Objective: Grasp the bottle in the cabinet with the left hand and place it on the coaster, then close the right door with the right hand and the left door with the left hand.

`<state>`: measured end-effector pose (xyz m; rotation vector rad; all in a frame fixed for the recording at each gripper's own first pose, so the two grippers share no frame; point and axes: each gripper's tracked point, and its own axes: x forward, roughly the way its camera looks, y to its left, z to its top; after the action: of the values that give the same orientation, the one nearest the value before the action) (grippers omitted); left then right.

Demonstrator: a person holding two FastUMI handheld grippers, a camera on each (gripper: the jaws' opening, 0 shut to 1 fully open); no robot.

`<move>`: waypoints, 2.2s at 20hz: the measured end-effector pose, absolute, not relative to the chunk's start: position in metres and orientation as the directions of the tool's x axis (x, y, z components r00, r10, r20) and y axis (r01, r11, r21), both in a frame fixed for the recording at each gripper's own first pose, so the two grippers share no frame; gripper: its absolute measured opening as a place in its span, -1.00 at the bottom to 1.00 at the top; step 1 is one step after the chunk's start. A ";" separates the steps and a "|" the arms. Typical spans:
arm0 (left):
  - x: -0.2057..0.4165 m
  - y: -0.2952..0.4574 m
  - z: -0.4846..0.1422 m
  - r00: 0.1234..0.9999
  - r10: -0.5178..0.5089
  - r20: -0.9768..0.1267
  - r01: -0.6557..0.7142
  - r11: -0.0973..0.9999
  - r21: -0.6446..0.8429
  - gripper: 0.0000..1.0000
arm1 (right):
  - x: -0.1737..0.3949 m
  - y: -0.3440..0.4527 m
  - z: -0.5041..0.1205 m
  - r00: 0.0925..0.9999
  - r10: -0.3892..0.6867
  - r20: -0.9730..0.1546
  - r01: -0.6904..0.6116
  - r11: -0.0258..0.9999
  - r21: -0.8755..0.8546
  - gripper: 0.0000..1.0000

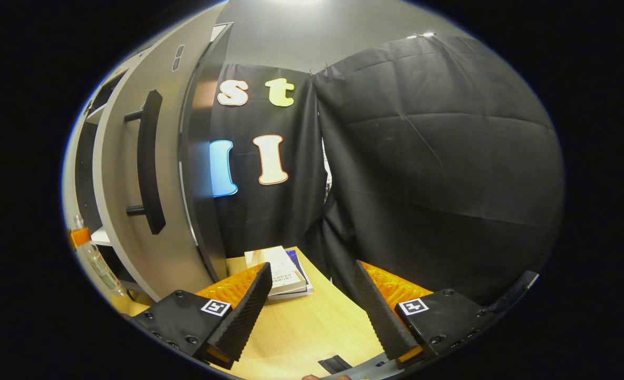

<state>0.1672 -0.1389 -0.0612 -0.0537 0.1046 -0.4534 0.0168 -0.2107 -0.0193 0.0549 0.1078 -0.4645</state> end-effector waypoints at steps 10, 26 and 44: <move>0.112 -0.145 -0.201 0.848 -0.492 -0.198 0.477 0.870 -0.124 -0.28 | -0.003 -0.200 -0.016 0.884 -0.441 -0.154 0.451 0.892 0.035 0.99; 0.064 -0.191 -0.301 0.808 -0.531 -0.256 0.543 0.839 -0.026 -0.24 | -0.019 -0.176 -0.011 0.892 -0.419 -0.168 0.419 0.907 -0.037 0.92; 0.025 -0.167 -0.264 0.845 -0.423 -0.327 0.438 0.898 -0.029 0.87 | -0.026 -0.186 -0.026 0.901 -0.409 -0.145 0.415 0.909 0.018 0.92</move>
<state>0.0252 -0.1672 -0.2643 0.0480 0.3345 -0.4543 -0.0265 -0.1855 -0.0263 0.0491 0.1389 -0.4264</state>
